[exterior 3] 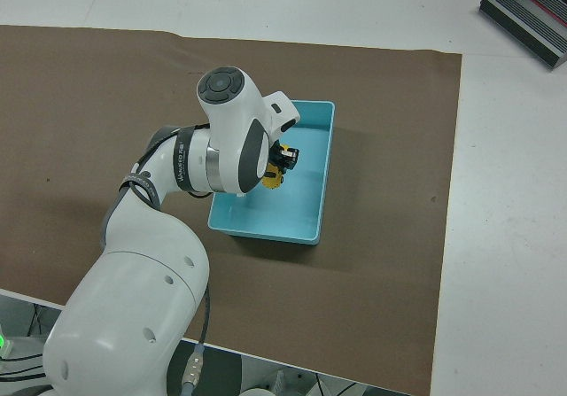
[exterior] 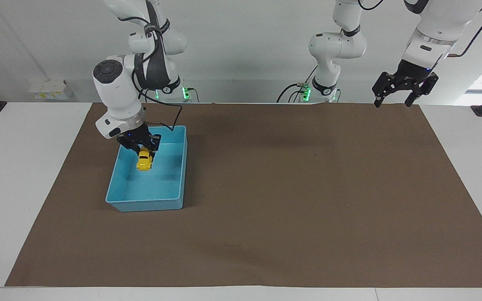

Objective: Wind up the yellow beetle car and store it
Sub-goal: 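Lower the car into the blue bin with the right gripper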

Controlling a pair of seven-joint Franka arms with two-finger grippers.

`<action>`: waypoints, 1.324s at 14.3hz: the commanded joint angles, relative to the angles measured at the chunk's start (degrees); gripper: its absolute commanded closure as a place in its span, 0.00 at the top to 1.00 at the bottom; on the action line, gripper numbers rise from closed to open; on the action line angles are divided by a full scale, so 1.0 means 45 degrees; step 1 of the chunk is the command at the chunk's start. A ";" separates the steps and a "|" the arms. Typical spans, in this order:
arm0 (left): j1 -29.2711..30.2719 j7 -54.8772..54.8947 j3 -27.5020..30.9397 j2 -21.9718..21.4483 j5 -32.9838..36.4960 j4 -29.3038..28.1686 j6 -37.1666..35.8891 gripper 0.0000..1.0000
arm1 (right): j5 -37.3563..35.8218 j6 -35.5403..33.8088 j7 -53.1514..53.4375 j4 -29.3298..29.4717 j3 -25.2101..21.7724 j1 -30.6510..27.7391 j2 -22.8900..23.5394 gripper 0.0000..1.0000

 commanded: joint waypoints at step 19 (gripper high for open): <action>0.0200 0.0138 -0.0103 -0.0072 -0.0174 0.0136 -0.0279 1.00 | 0.0026 -0.3423 -0.0433 0.2345 0.0036 -0.0344 -0.0504 1.00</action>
